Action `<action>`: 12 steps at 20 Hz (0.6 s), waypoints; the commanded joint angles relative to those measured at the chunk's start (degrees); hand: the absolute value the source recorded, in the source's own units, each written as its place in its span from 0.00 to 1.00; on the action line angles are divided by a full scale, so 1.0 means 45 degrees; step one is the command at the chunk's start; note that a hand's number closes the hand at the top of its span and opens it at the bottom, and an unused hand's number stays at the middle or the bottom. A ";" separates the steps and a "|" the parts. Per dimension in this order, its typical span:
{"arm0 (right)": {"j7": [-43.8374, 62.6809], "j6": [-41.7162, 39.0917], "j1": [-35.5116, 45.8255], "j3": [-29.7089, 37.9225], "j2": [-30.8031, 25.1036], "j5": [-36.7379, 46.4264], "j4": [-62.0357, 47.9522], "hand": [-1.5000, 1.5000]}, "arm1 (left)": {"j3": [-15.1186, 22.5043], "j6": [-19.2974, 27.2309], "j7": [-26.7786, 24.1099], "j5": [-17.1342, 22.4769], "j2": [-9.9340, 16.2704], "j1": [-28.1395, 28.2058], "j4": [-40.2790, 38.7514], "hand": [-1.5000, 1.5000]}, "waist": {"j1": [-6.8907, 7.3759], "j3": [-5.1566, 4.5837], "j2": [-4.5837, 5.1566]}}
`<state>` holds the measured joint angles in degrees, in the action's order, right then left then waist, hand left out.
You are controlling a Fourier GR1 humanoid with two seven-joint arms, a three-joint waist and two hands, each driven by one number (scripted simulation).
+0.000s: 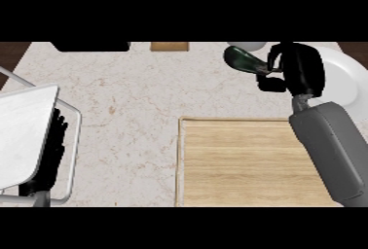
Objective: Pick the eggplant from the tray and place it in the plate
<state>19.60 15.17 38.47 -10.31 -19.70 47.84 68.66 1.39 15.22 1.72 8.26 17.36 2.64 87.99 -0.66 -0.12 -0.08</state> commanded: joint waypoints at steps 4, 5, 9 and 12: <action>0.0745 0.1590 0.0168 0.1862 -0.0157 -0.0174 -0.0959 1.00 | 0.0594 -0.1445 0.1244 0.0497 0.0415 -0.1777 -0.0990 0.50 | -0.0138 0.0031 0.0107; 0.0605 0.1507 0.0677 0.2346 -0.0538 -0.0382 -0.1380 1.00 | 0.0713 -0.1233 0.0948 0.0145 0.0376 -0.1701 -0.1193 0.50 | -0.0042 0.0031 0.0124; -0.0362 0.1993 0.0047 0.3306 -0.1102 -0.1112 -0.2120 1.00 | 0.0602 -0.1570 0.0890 0.0518 0.0691 -0.1547 -0.0839 0.50 | 0.0015 0.0035 0.0112; -0.1006 0.2177 0.0567 0.4072 -0.1657 -0.1475 -0.3464 1.00 | 0.0524 -0.1659 0.1544 0.0633 0.1059 -0.1928 -0.0725 0.50 | 0.0151 0.0047 0.0167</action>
<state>17.35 23.60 39.73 4.12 -24.72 42.87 58.26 2.66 15.02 2.14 9.44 18.12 1.34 86.93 0.23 0.27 0.05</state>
